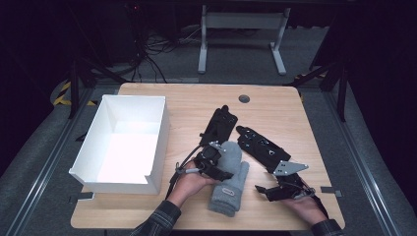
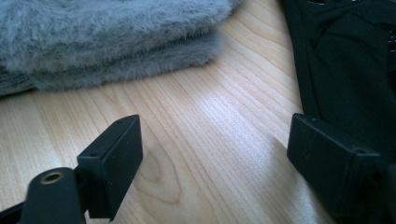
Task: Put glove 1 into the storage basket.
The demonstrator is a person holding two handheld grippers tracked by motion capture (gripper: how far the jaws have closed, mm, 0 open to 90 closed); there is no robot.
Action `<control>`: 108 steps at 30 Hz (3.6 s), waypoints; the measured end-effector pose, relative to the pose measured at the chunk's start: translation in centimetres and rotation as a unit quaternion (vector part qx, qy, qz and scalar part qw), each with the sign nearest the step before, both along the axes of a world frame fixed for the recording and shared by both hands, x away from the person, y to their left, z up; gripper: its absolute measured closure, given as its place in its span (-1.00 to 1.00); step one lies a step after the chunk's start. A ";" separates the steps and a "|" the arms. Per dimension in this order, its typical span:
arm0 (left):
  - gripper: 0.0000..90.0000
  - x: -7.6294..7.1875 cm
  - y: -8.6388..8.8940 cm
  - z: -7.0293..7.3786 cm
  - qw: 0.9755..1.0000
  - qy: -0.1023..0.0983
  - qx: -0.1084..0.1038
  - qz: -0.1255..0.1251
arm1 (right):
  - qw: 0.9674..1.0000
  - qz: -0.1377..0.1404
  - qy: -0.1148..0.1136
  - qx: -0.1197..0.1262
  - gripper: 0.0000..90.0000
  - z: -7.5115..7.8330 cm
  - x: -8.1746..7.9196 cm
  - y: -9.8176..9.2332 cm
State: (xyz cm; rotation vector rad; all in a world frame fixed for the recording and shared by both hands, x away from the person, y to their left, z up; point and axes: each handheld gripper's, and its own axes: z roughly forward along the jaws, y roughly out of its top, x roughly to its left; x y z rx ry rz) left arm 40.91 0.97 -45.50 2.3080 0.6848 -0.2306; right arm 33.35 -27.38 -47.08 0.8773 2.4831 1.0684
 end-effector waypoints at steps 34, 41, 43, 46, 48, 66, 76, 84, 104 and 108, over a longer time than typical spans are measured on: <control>0.65 -1.5 2.0 6.7 0.997 -0.060 -0.058 -0.001 | 1.000 0.001 0.002 0.000 -0.61 0.0 0.0 0.0; 0.65 -1.9 3.1 10.1 0.994 -0.087 -0.062 0.015 | 1.000 0.001 0.002 0.000 -0.61 0.0 0.1 0.0; 0.65 -1.9 3.5 11.0 0.993 -0.094 -0.062 0.021 | 1.000 0.001 0.002 0.000 -0.61 0.0 0.0 0.0; 0.65 -1.8 4.1 12.2 0.993 -0.099 -0.063 0.027 | 1.000 0.002 0.002 0.000 -0.61 0.0 0.1 0.0; 0.65 -1.8 4.5 13.0 0.992 -0.101 -0.063 0.030 | 1.000 0.002 0.002 0.000 -0.61 0.0 0.0 0.0; 0.65 -1.6 9.6 20.1 0.986 -0.135 -0.077 0.064 | 1.000 0.002 0.003 0.000 -0.63 0.0 0.0 0.0; 0.65 -1.7 13.7 22.8 0.980 -0.154 -0.080 0.097 | 1.000 0.001 0.003 0.000 -0.63 0.0 0.0 0.0; 0.65 -2.1 17.2 24.7 0.974 -0.169 -0.080 0.129 | 1.000 -0.001 0.003 -0.001 -0.63 0.0 0.0 0.1; 0.65 -1.8 26.4 21.7 0.962 -0.155 -0.043 0.220 | 1.000 -0.003 0.003 -0.001 -0.64 0.0 0.1 0.1; 0.65 -1.7 27.2 20.2 0.962 -0.145 -0.034 0.228 | 1.000 -0.004 0.003 0.000 -0.64 0.0 0.1 0.1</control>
